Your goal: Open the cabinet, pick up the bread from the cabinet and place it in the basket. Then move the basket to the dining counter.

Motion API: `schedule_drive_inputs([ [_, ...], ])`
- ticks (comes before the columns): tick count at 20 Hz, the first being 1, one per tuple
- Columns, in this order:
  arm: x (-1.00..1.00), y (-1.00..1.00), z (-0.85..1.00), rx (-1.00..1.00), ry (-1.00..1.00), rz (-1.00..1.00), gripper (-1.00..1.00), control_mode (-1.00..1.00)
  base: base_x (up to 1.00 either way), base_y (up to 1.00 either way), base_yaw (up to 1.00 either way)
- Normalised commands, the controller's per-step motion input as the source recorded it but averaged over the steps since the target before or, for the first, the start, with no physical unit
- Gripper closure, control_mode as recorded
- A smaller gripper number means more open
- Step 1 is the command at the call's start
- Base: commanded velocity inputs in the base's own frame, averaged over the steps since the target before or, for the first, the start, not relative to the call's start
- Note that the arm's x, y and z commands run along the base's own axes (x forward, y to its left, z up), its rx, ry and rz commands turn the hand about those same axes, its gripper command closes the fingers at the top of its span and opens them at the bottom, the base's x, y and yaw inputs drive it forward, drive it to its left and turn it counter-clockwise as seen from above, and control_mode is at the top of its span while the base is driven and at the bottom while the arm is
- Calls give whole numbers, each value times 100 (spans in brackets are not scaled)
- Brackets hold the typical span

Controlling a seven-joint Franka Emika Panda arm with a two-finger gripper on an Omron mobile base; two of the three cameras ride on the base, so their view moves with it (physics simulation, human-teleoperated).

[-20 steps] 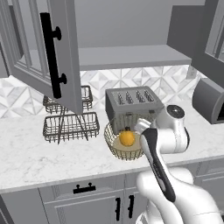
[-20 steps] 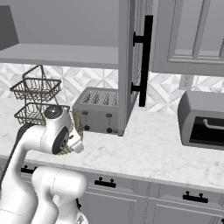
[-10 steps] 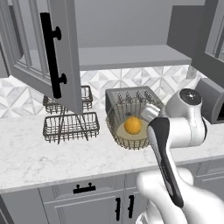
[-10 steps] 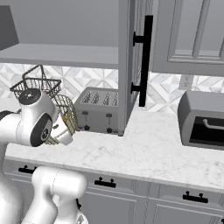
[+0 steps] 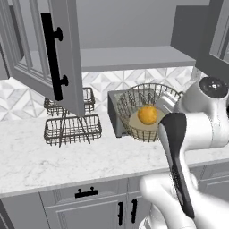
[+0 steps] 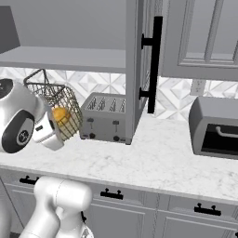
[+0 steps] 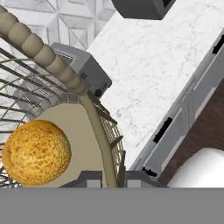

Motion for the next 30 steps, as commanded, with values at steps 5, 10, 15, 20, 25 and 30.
schedule_drive_inputs([
  [5, -35, -7, 10, 19, -23, -10, 100, -100, 0, 0, 0],
  [10, -38, -4, 35, 21, -16, -9, 100, -100, 0, 0, 0],
  [15, -52, 0, 51, 0, -15, -3, 100, -100, 0, 0, 0],
  [20, -43, -1, 38, 0, -3, 0, 100, -100, 0, 0, 0],
  [25, -26, -6, 14, 0, 0, 0, 100, 100, -44, -13, 0],
  [30, 0, 0, 0, 0, 0, 0, 100, 100, -100, -47, 0],
])
